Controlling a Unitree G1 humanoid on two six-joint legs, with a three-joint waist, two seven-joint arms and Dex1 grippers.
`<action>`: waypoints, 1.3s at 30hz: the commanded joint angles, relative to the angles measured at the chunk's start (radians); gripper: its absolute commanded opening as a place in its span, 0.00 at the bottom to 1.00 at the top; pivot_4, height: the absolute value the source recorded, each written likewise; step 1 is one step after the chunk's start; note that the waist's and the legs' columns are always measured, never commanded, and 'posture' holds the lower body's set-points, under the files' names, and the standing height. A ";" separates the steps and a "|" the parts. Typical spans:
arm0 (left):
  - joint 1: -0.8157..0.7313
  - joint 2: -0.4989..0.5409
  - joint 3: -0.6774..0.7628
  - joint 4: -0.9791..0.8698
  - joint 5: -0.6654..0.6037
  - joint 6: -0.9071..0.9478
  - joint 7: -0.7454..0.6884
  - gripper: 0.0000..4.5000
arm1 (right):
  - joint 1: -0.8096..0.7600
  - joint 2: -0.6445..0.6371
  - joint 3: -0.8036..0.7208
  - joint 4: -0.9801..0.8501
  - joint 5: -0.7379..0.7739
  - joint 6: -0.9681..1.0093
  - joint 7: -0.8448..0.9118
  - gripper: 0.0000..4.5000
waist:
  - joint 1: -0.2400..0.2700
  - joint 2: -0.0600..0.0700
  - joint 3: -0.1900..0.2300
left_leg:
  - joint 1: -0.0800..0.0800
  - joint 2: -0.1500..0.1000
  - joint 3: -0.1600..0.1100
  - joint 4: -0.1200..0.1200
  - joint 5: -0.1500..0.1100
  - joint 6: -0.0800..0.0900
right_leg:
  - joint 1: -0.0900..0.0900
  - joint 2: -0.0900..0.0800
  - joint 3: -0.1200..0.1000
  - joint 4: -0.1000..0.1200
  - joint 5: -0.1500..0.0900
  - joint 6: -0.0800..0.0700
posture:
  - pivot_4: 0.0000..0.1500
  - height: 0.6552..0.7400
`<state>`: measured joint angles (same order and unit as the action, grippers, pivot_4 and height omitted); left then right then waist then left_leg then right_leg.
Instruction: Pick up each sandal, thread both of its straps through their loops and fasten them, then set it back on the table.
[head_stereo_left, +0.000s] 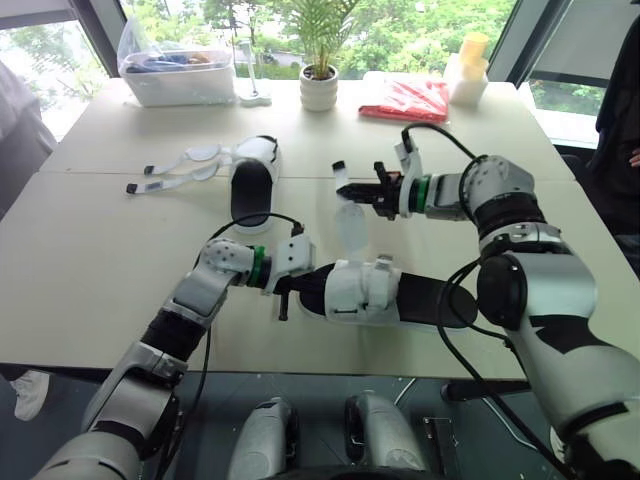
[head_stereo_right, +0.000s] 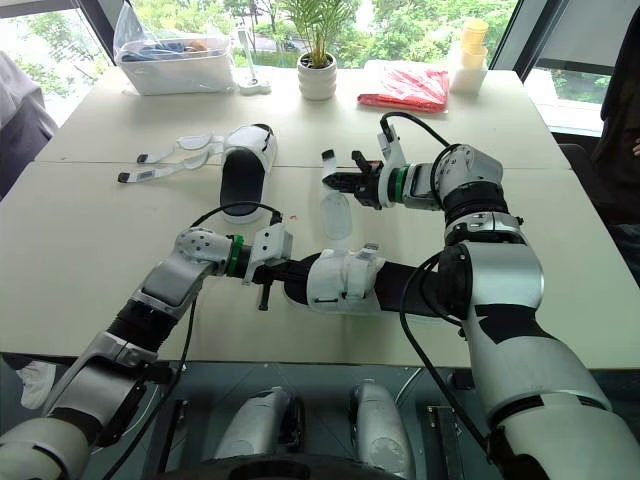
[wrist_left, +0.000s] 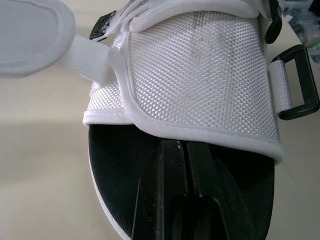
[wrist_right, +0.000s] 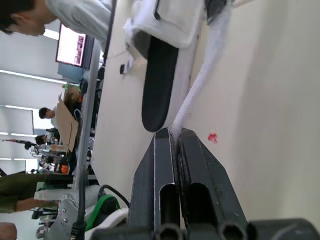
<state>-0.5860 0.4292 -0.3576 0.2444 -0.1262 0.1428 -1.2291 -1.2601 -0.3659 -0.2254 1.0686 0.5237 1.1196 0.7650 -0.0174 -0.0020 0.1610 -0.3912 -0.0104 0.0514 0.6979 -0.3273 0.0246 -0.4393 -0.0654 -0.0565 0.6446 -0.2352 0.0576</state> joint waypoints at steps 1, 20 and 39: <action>0.008 0.005 -0.023 0.036 0.034 0.020 0.001 0.00 | 0.066 -0.054 0.050 -0.308 0.022 -0.062 0.146 0.02 | 0.002 0.000 0.000 | 0.000 0.000 0.000 0.000 0.000 0.000 | 0.000 0.000 0.000 0.000 0.000 0.000 | 1.00 0.81; -0.031 -0.005 -0.034 0.098 0.034 -0.009 -0.044 0.00 | 0.675 -0.297 0.449 -0.901 -0.660 -1.773 0.218 0.02 | 0.007 -0.001 0.000 | 0.002 0.000 0.001 0.002 0.000 0.000 | 0.002 0.002 -0.001 0.000 0.000 0.001 | 1.00 0.81; -0.020 0.000 -0.034 0.085 0.031 -0.009 -0.057 0.00 | 0.569 -0.321 0.418 -0.768 -1.447 -2.252 -0.397 0.02 | 0.008 -0.002 0.001 | 0.003 0.000 0.002 0.002 0.004 -0.005 | 0.004 0.004 -0.001 0.001 -0.001 0.001 | 1.00 0.81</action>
<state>-0.6326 0.4149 -0.3664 0.3207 -0.1267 0.1211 -1.2751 -0.6757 -0.6752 0.2086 0.3025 -0.8981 -1.1787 0.4167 -0.0098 -0.0044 0.1623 -0.3882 -0.0105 0.0533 0.7000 -0.3237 0.0200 -0.4353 -0.0616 -0.0571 0.6455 -0.2358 0.0582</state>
